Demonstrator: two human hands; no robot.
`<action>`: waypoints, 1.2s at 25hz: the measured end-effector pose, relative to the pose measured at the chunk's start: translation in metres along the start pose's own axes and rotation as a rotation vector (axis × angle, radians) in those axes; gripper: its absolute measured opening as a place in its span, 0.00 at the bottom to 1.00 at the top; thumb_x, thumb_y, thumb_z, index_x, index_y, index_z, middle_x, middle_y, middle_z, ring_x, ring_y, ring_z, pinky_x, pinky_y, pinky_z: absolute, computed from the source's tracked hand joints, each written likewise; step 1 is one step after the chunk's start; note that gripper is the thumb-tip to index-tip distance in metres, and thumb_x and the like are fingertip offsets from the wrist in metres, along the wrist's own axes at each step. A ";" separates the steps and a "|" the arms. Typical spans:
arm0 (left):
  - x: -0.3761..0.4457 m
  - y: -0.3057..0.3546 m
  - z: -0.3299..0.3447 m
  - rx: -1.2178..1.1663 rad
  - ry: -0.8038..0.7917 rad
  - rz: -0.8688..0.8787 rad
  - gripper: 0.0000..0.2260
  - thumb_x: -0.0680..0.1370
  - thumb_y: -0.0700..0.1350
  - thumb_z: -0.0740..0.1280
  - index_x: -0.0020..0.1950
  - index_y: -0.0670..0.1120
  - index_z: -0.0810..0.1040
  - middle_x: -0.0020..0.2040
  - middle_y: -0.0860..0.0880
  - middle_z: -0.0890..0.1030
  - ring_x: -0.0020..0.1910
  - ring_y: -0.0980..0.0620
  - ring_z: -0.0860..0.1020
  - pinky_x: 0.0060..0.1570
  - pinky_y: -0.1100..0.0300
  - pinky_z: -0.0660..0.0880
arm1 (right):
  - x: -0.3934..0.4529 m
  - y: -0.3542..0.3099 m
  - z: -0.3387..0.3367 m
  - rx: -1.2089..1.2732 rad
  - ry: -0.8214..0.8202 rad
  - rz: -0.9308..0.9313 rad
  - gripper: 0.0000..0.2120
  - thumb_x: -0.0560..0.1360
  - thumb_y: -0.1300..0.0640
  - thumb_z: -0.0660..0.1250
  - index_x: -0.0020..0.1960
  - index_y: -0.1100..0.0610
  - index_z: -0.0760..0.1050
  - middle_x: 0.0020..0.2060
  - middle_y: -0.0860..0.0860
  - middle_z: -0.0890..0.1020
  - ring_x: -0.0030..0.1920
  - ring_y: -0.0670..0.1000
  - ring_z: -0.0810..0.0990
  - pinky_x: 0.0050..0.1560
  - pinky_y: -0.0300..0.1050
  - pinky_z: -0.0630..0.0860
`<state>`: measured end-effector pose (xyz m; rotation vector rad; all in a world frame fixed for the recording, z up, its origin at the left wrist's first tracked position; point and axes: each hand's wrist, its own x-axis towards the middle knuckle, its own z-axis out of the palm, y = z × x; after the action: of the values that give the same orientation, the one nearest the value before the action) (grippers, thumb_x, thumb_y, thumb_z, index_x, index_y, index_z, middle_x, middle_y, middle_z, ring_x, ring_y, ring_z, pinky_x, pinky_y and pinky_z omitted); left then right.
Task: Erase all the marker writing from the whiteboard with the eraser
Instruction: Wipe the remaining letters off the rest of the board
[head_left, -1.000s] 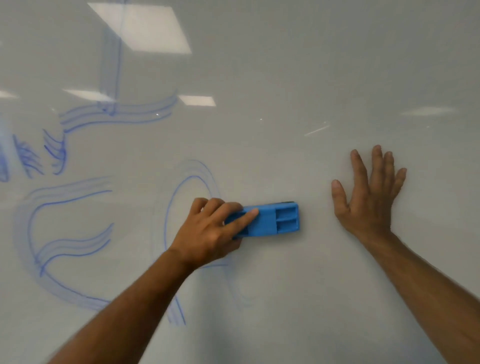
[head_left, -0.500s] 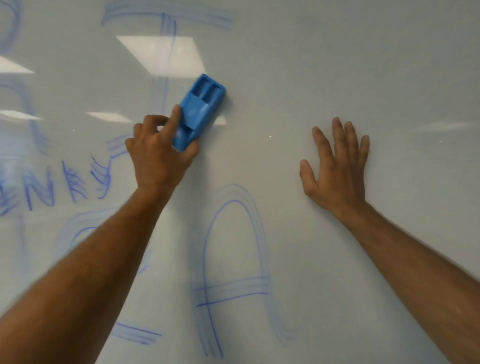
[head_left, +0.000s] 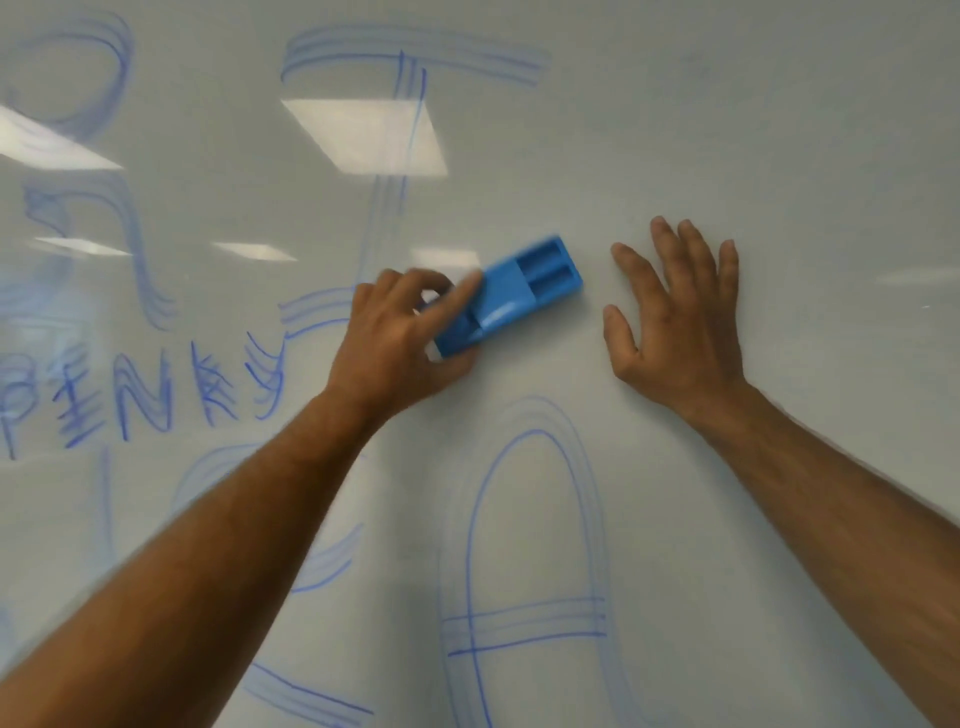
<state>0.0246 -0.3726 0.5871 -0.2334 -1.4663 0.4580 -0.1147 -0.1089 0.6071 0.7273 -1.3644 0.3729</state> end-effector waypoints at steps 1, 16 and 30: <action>0.008 -0.007 -0.002 0.007 0.046 -0.153 0.28 0.73 0.54 0.71 0.73 0.48 0.75 0.57 0.42 0.79 0.46 0.39 0.76 0.47 0.48 0.71 | 0.001 0.001 0.000 0.005 0.002 0.003 0.29 0.76 0.46 0.59 0.74 0.57 0.71 0.76 0.63 0.67 0.77 0.66 0.62 0.76 0.72 0.51; -0.011 -0.068 -0.023 0.113 0.086 -0.280 0.28 0.74 0.53 0.71 0.73 0.46 0.75 0.57 0.40 0.78 0.49 0.38 0.76 0.51 0.50 0.68 | 0.026 -0.012 0.009 0.048 0.063 0.086 0.26 0.73 0.45 0.61 0.66 0.56 0.74 0.72 0.60 0.71 0.74 0.66 0.65 0.74 0.73 0.52; -0.051 -0.078 -0.033 -0.035 0.020 0.063 0.26 0.74 0.52 0.72 0.71 0.44 0.78 0.55 0.43 0.80 0.45 0.41 0.77 0.45 0.49 0.69 | 0.043 -0.064 0.029 -0.047 0.092 0.184 0.26 0.75 0.47 0.59 0.70 0.58 0.70 0.74 0.61 0.68 0.75 0.66 0.63 0.75 0.72 0.52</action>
<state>0.0670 -0.4602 0.5709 -0.3118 -1.4517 0.4805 -0.0875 -0.1825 0.6339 0.5409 -1.3519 0.5120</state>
